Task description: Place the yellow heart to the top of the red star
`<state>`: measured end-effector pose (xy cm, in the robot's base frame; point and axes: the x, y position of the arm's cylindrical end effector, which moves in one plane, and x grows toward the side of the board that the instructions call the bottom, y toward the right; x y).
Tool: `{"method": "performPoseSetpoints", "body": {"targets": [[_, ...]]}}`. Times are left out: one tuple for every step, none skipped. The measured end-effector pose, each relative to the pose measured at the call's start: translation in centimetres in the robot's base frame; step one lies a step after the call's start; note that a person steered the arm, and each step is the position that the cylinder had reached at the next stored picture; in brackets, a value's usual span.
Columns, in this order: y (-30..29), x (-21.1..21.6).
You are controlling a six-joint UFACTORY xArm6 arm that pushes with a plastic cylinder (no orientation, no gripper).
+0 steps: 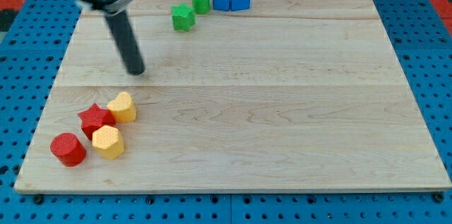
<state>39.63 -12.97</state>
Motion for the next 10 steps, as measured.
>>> {"method": "performPoseSetpoints", "body": {"targets": [[9.3, -0.4], [8.6, 0.6], [9.8, 1.5], [10.4, 10.2], [4.0, 14.8], [-1.5, 13.0], [-3.4, 10.9], [-5.1, 8.5], [-6.9, 6.4], [-7.6, 6.3]]}}
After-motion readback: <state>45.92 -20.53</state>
